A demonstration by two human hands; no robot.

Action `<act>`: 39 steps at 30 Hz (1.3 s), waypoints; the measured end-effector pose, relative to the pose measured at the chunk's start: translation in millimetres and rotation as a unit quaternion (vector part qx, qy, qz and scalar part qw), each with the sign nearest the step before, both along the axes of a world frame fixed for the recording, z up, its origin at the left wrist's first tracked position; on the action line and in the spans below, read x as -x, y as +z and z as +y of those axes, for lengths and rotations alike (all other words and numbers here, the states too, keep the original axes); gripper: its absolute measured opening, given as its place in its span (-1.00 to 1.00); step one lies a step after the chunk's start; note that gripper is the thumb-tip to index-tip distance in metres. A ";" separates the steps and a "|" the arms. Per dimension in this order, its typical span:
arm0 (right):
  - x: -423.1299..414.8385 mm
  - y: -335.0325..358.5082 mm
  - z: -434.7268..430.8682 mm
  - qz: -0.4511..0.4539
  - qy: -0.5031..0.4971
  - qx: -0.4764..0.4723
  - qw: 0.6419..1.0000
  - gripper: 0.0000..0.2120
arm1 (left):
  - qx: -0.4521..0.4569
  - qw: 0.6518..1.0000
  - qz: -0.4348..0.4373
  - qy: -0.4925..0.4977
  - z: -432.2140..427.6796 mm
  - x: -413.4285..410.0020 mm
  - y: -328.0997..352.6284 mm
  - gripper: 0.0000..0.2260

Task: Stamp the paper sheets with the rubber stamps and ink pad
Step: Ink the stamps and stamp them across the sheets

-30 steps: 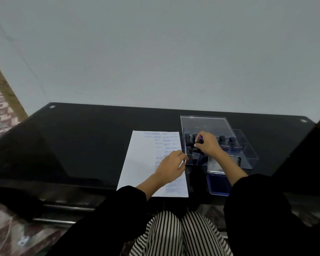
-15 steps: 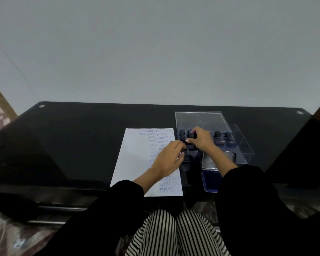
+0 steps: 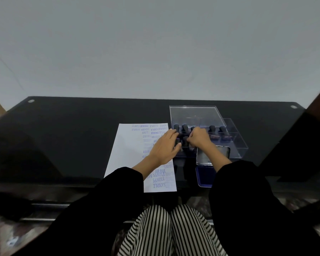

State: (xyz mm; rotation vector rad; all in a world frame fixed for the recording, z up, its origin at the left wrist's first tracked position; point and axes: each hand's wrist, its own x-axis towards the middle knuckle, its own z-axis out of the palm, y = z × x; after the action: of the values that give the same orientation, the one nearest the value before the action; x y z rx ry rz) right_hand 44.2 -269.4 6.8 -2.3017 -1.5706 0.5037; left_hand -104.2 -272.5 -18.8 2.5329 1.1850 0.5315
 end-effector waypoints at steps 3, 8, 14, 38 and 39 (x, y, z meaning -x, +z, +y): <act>6.2 2.7 -1.4 -0.034 0.007 0.004 0.999 -0.83 | 0.016 1.000 0.008 0.001 1.7 -0.5 -1.9 -0.55; 10.0 -1.2 2.3 -0.033 0.022 -0.001 0.999 -0.82 | 0.028 1.000 0.009 0.004 1.7 -0.4 -2.3 -0.54; 15.5 -3.9 2.3 -0.014 0.031 0.001 0.999 -0.68 | 0.042 0.999 0.002 0.007 1.8 -1.3 -4.6 -0.54; -0.9 37.1 -21.7 0.218 -0.020 -0.091 0.971 -0.68 | -0.006 1.000 -0.012 -0.025 -19.9 0.9 24.9 -0.39; -1.8 41.2 -26.5 0.231 -0.029 -0.100 0.967 -0.69 | -0.012 0.999 -0.013 -0.027 -23.0 1.0 29.1 -0.39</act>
State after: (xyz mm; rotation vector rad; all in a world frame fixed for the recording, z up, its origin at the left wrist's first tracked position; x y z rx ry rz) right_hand 46.0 -295.9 48.0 -1.8975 -1.2594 0.7634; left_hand -105.2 -295.5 10.3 2.5619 1.1057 0.5671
